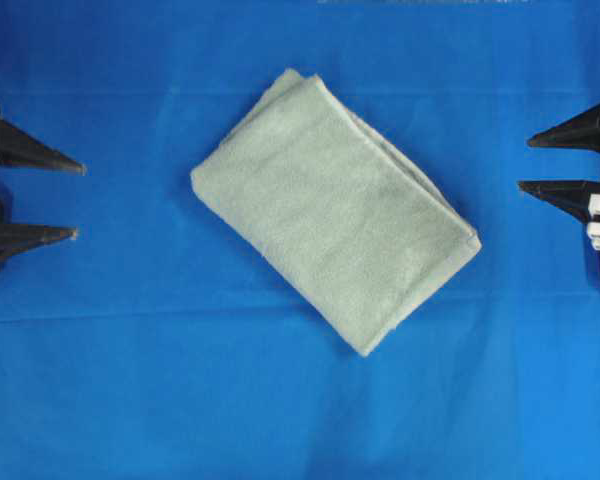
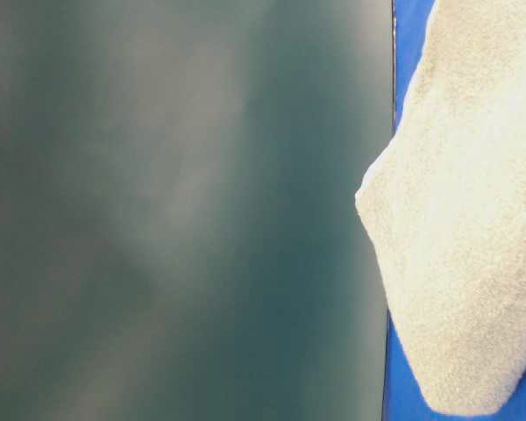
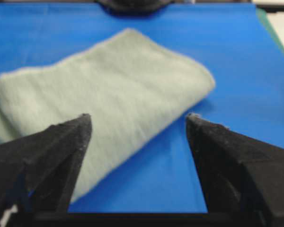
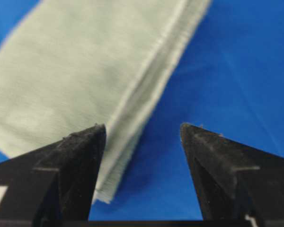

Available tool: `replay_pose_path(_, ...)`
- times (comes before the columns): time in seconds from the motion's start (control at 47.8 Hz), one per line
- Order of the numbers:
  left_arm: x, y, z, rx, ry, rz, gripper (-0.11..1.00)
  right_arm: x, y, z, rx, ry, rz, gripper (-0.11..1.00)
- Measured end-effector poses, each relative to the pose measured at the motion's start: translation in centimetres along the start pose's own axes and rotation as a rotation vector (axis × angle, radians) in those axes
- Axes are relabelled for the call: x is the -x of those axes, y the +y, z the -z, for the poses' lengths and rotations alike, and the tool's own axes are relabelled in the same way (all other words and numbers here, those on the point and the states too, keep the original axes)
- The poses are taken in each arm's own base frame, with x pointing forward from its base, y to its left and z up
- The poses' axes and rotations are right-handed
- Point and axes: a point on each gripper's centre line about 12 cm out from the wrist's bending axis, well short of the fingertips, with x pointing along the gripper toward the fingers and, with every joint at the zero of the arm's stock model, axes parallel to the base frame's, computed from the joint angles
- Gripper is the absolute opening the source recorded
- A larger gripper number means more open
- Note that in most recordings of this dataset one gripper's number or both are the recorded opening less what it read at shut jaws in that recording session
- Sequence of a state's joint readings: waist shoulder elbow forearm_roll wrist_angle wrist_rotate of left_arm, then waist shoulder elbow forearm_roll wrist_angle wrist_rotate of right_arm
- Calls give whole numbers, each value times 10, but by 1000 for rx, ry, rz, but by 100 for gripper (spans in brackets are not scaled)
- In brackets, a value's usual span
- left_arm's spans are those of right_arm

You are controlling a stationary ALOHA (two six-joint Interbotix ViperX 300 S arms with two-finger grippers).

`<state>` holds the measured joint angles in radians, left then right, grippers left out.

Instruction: Fold a bath towel.

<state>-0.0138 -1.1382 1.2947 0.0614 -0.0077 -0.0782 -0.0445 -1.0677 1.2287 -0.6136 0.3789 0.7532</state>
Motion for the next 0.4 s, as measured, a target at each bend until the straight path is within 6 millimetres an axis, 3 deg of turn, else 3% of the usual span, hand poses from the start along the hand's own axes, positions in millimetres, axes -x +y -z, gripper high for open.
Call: replay_pose_path(0.397,1,1,3,7,0,-7,76,-1,1,-1,-8,-36,-21,64)
